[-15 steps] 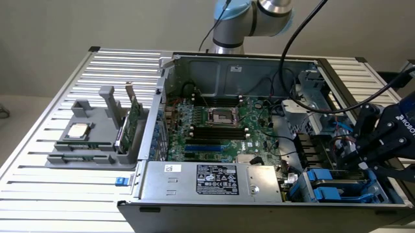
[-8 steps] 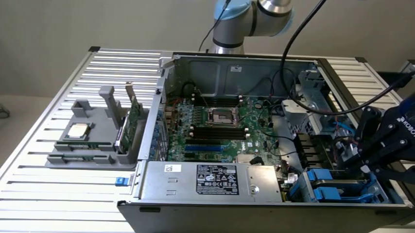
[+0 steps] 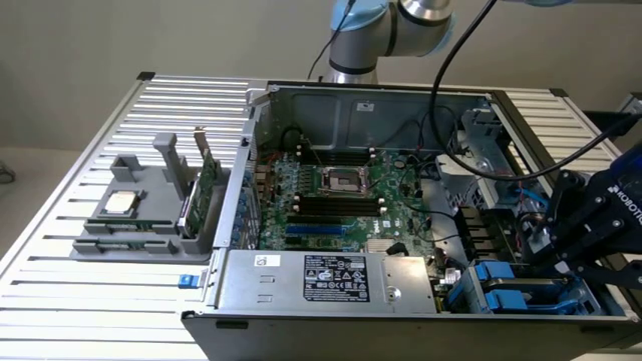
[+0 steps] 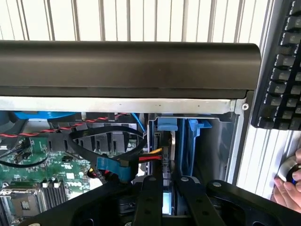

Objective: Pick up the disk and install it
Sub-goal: 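Insert the first disk wire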

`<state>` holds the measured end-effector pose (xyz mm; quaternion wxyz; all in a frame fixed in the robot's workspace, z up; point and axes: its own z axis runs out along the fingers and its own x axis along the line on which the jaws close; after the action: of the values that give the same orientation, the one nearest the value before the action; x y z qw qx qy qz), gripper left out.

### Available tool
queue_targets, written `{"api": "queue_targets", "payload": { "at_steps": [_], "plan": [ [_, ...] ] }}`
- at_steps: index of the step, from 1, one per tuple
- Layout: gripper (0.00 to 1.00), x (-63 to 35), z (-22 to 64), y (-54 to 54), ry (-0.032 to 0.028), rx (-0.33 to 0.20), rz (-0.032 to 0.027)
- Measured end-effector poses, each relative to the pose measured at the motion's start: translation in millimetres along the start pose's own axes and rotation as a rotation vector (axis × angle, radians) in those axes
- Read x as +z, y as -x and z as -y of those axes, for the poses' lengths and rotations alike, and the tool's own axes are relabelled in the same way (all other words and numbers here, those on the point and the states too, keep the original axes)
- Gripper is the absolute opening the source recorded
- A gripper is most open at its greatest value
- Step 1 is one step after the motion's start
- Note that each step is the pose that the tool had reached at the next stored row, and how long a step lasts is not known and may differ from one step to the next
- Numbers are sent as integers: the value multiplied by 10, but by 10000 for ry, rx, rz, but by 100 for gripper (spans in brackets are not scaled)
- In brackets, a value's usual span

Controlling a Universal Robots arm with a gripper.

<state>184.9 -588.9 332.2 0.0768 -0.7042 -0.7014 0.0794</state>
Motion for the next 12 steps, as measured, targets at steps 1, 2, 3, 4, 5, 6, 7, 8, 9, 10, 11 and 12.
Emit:
{"api": "queue_targets", "payload": {
  "at_steps": [1,2,3,4,5,6,7,8,9,10,11,12],
  "plan": [
    [17,0,1,-4,1,1,0],
    [17,0,2,-12,1,5,3],
    [17,0,2,-27,2,10,5],
    [17,0,2,-48,2,13,5],
    [17,0,3,-67,2,17,8],
    [17,0,3,-81,1,21,7],
    [17,1,3,-88,1,26,15],
    [17,1,3,-91,2,32,30],
    [17,2,2,-93,1,44,53],
    [17,2,2,-94,1,62,91],
    [17,1,2,-95,3,84,160],
    [17,2,2,-97,6,108,242]
  ]
}}
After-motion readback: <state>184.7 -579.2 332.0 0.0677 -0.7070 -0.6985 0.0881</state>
